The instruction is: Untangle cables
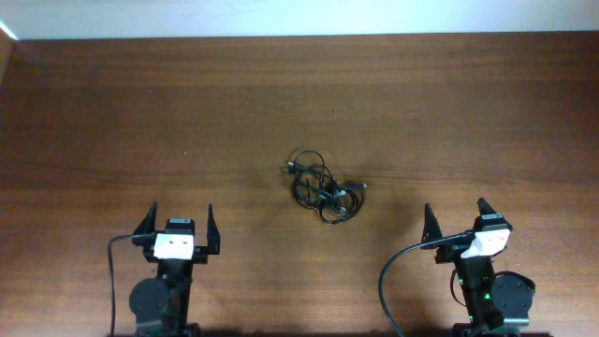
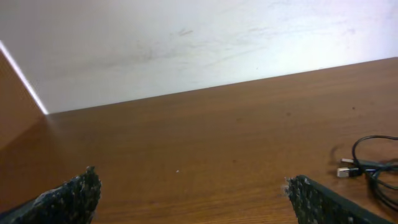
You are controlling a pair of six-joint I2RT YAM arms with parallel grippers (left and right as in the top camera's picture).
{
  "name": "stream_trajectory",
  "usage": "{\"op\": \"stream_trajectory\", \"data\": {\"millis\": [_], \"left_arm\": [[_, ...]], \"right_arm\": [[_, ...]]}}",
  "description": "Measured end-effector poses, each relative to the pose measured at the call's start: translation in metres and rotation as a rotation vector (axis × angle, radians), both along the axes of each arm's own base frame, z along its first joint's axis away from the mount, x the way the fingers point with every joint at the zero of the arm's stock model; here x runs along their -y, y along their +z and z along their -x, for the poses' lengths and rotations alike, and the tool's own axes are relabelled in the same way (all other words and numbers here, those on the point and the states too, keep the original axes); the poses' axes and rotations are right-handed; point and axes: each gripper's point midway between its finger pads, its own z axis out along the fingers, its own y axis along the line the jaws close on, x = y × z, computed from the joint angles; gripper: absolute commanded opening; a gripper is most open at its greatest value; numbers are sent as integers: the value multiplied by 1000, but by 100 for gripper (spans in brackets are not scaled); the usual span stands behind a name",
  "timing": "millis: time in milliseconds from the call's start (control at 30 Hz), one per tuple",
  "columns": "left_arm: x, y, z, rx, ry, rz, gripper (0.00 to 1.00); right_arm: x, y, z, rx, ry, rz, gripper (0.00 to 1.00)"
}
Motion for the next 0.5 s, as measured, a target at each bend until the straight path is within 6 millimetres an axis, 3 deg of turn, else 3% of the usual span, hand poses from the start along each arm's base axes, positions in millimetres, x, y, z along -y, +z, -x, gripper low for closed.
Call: {"op": "stream_trajectory", "data": {"millis": [300,433,500], "left_arm": [[8,2,1,-44,-46,15,99],[10,32,0,-44,-57,16,99],[13,44,-2,-62,-79,21,99]], "right_arm": [[-17,4,3,12,102,-5,99],[-24,19,10,-3,143,-9,99],[-26,37,16,2,155,-9,99]]}}
